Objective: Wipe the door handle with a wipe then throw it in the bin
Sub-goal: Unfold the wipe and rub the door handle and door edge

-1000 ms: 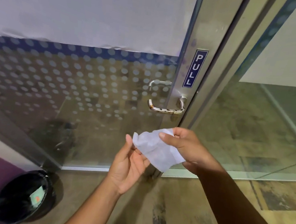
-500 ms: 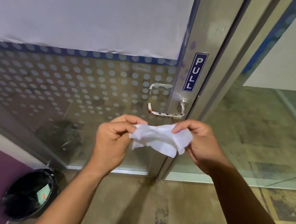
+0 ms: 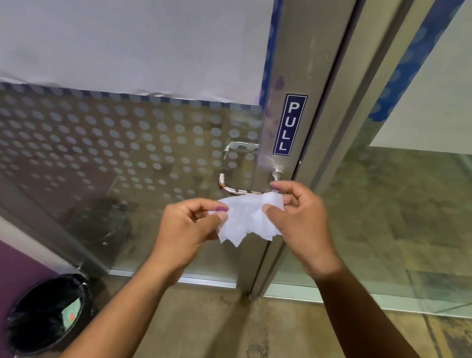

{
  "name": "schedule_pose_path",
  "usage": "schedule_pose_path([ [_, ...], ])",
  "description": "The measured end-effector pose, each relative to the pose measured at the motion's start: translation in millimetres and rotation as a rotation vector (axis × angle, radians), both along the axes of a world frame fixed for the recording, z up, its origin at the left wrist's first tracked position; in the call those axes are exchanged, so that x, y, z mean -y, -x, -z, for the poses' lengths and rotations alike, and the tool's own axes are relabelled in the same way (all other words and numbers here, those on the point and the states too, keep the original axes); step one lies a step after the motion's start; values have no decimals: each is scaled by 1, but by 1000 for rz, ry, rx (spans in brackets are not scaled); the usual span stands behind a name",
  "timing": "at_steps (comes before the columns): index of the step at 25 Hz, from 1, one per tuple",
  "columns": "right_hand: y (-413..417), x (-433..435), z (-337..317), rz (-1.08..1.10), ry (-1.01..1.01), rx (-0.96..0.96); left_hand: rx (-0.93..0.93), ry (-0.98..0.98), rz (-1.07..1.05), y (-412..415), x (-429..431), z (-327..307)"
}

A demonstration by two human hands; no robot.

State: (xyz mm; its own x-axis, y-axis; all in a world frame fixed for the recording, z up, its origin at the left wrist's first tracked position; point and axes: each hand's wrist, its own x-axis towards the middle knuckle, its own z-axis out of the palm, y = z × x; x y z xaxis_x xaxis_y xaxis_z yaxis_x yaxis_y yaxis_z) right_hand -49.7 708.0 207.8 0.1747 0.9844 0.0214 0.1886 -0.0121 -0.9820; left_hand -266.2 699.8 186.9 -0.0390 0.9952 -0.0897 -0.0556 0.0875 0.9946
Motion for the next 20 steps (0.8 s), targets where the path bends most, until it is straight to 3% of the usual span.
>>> schedule_pose_path([
  [2,11,7,1,93,-84,171,38,25,-23,-12,6,8],
  [5,30,23,5,30,-205,319,190,73,-27,-27,17,16],
  [9,40,39,13,-221,-176,311,369,123,-71,-35,22,24],
  [12,30,42,19,-133,-195,278,376,154,-121,-32,23,29],
  [17,19,38,31,-236,-198,470,428,204,-47,-38,28,31],
  [20,16,37,34,-186,-238,526,432,224,-16,-49,29,30],
])
